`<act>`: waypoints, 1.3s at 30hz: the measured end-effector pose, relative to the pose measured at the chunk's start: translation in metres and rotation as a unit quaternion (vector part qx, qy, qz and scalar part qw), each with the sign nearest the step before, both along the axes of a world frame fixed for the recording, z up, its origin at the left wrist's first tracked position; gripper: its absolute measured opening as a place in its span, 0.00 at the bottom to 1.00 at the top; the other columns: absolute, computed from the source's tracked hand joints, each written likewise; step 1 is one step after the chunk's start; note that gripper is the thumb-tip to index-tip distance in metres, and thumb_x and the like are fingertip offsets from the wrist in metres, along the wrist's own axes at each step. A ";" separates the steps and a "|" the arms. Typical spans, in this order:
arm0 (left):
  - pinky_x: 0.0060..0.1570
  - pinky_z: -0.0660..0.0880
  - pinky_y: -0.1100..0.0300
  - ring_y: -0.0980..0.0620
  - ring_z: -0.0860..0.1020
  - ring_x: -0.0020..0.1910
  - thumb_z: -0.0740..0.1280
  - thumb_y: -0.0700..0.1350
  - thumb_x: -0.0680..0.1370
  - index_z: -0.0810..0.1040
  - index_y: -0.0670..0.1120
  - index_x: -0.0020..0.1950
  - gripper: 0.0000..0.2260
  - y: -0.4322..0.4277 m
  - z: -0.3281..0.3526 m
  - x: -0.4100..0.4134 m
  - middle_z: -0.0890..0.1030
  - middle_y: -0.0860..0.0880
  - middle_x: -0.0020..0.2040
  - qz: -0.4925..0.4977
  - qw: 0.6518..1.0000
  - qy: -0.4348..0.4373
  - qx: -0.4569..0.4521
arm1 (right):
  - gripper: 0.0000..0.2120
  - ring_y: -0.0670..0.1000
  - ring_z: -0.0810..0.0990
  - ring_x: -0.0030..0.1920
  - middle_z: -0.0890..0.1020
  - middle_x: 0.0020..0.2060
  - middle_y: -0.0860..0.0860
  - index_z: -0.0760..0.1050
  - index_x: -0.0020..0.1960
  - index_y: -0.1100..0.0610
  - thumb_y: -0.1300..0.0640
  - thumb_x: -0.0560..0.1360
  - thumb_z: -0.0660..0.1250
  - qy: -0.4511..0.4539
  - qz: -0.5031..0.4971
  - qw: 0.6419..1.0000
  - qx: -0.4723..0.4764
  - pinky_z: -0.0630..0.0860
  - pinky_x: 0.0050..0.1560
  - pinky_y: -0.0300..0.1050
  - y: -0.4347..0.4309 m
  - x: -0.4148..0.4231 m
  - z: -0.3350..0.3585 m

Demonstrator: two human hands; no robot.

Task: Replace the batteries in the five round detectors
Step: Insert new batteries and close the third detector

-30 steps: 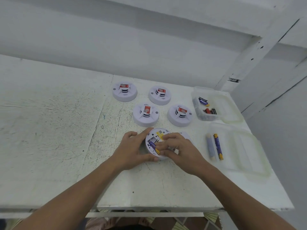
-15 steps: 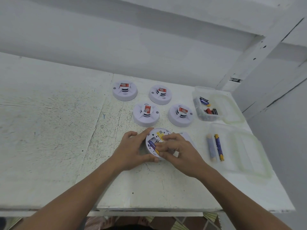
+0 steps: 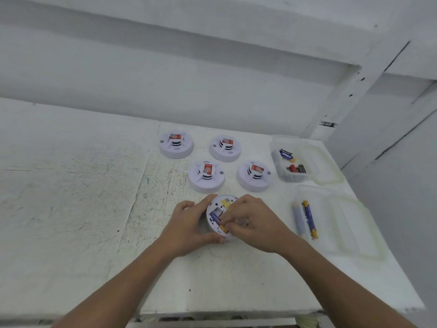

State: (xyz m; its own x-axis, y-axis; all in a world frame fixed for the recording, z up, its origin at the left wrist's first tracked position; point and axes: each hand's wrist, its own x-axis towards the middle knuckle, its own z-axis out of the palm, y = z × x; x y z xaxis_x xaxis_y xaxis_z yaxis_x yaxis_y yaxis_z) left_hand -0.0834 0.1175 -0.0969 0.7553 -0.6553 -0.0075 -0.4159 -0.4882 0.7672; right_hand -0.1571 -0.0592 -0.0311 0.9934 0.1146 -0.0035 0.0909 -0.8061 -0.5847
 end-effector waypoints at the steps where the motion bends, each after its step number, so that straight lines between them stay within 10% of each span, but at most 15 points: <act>1: 0.59 0.58 0.69 0.54 0.65 0.59 0.67 0.74 0.58 0.58 0.72 0.66 0.39 0.000 -0.001 0.000 0.75 0.71 0.54 0.003 1.000 0.003 -0.001 | 0.08 0.44 0.77 0.49 0.83 0.44 0.43 0.84 0.48 0.51 0.57 0.73 0.68 0.029 -0.008 0.999 0.012 0.76 0.51 0.43 -0.001 0.005 0.007; 10: 0.58 0.55 0.71 0.62 0.62 0.57 0.67 0.74 0.57 0.56 0.73 0.66 0.40 -0.001 0.012 -0.003 0.73 0.73 0.54 -0.003 1.000 -0.010 0.005 | 0.08 0.48 0.80 0.38 0.84 0.40 0.52 0.81 0.43 0.60 0.63 0.76 0.64 0.010 -0.200 0.960 0.197 0.78 0.41 0.45 -0.087 0.073 0.050; 16: 0.56 0.57 0.72 0.63 0.61 0.57 0.72 0.69 0.59 0.58 0.76 0.64 0.37 -0.002 0.015 -0.004 0.72 0.75 0.55 0.011 1.000 0.001 0.003 | 0.11 0.54 0.79 0.41 0.81 0.45 0.55 0.79 0.47 0.58 0.68 0.74 0.60 0.008 -0.360 0.933 0.006 0.76 0.38 0.43 -0.155 0.116 0.033; 27: 0.55 0.58 0.71 0.71 0.57 0.56 0.75 0.64 0.61 0.54 0.81 0.60 0.38 -0.004 0.020 -0.005 0.66 0.78 0.58 0.008 1.000 0.007 0.003 | 0.11 0.57 0.73 0.41 0.76 0.38 0.52 0.77 0.39 0.59 0.71 0.71 0.59 0.100 -0.250 0.947 -0.175 0.64 0.30 0.38 -0.159 0.129 0.017; 39: 0.53 0.60 0.69 0.71 0.57 0.56 0.76 0.63 0.62 0.53 0.83 0.59 0.38 -0.004 0.024 -0.008 0.65 0.79 0.57 0.012 1.000 0.003 0.002 | 0.07 0.56 0.75 0.38 0.79 0.34 0.56 0.75 0.41 0.59 0.69 0.69 0.62 0.087 -0.338 0.935 -0.060 0.71 0.39 0.43 -0.164 0.129 0.010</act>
State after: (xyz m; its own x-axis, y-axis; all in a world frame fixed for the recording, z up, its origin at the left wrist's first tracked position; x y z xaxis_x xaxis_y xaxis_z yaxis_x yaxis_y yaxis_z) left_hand -0.0914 0.1139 -0.0730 0.7710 -0.6367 -0.0148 -0.3990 -0.5010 0.7680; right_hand -0.0278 -0.2236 -0.0211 0.8218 -0.5509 -0.1453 -0.5516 -0.7056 -0.4448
